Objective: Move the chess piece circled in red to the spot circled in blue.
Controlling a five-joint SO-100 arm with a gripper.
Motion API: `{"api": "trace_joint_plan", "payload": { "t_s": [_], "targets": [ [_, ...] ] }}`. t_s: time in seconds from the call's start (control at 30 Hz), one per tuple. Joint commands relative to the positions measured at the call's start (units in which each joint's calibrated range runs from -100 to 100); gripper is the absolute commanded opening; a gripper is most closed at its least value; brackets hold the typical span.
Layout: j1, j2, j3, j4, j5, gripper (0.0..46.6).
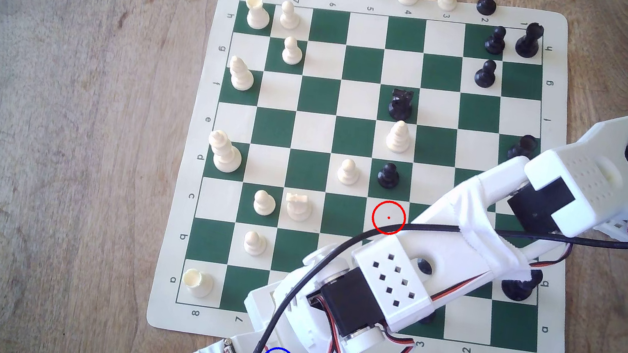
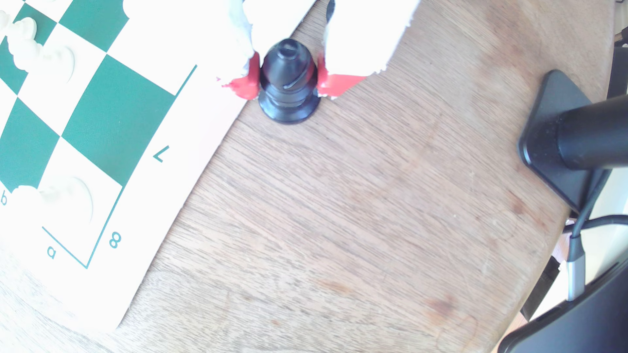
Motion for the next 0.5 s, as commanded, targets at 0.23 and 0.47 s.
{"api": "trace_joint_plan", "payload": {
  "t_s": [0.23,0.47],
  "targets": [
    [0.32,-2.42,-4.37,0.67,0.2,8.7],
    [0.48,-2.84,-4.28,0.59,0.0,17.3]
  ]
}}
